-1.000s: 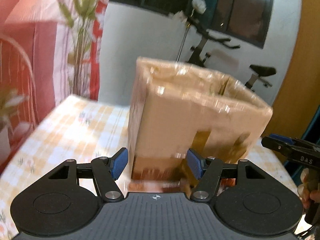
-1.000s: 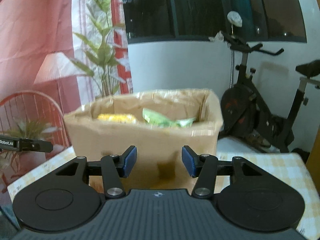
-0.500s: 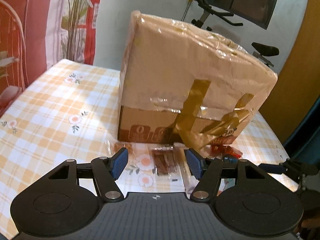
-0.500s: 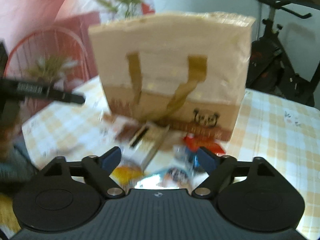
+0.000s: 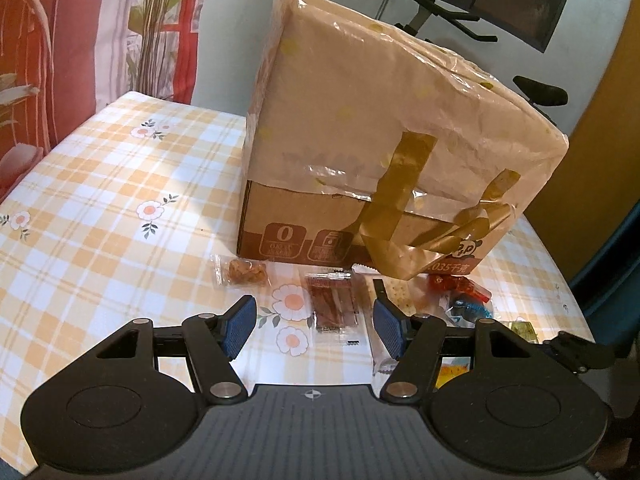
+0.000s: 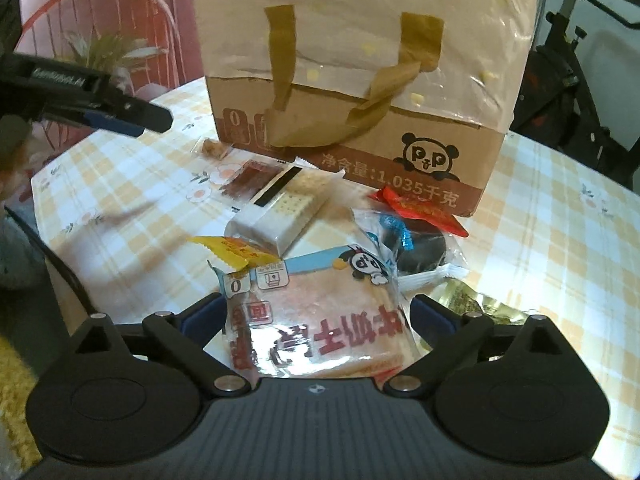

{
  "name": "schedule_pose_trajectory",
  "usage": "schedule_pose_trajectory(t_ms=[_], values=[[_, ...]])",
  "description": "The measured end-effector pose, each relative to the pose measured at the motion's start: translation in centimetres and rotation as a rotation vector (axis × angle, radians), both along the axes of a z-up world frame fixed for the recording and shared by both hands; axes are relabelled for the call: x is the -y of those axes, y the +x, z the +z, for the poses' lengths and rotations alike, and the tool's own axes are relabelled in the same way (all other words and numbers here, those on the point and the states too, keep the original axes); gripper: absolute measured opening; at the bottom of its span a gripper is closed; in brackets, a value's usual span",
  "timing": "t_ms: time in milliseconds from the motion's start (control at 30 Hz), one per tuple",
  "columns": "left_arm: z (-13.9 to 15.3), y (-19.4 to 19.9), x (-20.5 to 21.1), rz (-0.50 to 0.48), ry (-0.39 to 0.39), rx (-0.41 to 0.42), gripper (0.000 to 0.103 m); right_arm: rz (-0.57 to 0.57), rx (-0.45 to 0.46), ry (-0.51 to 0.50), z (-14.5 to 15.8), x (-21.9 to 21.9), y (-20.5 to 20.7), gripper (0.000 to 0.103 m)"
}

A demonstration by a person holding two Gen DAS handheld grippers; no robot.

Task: Organize snacks
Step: 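Move both open tools back down to the snacks on the table, then grasp the large printed bread bag with the right tool while the left tool grasps a small nut packet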

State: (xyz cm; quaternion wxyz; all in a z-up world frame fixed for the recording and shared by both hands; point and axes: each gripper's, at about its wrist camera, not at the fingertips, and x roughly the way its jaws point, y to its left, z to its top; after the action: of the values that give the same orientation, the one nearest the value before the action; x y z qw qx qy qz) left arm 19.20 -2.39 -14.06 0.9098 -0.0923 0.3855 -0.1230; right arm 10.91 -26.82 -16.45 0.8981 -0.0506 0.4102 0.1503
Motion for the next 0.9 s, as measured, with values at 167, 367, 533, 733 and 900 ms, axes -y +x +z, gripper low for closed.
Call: schedule_pose_trajectory(t_ms=[167,367,533,733,900], values=[[-0.1,0.1,-0.2,0.006,-0.005,-0.01,0.067,-0.01,0.007,0.041,-0.6,0.0,0.7,0.097],[-0.3,0.3,0.0,0.003,-0.003,-0.023,0.066,-0.015,0.036,0.062,-0.5,0.2,0.4,0.08],[-0.4,0.4,0.0,-0.002,0.001,-0.029,0.066,-0.019,0.048,0.082,-0.2,0.3,0.4,0.074],[-0.4,1.3,-1.0,0.031,-0.004,-0.037,0.066,-0.025,0.056,0.091,-0.2,0.0,1.1,0.074],[-1.6,4.2,-2.7,0.097,0.015,-0.068,0.063,-0.028,0.058,0.098,-0.3,0.1,1.1,0.074]])
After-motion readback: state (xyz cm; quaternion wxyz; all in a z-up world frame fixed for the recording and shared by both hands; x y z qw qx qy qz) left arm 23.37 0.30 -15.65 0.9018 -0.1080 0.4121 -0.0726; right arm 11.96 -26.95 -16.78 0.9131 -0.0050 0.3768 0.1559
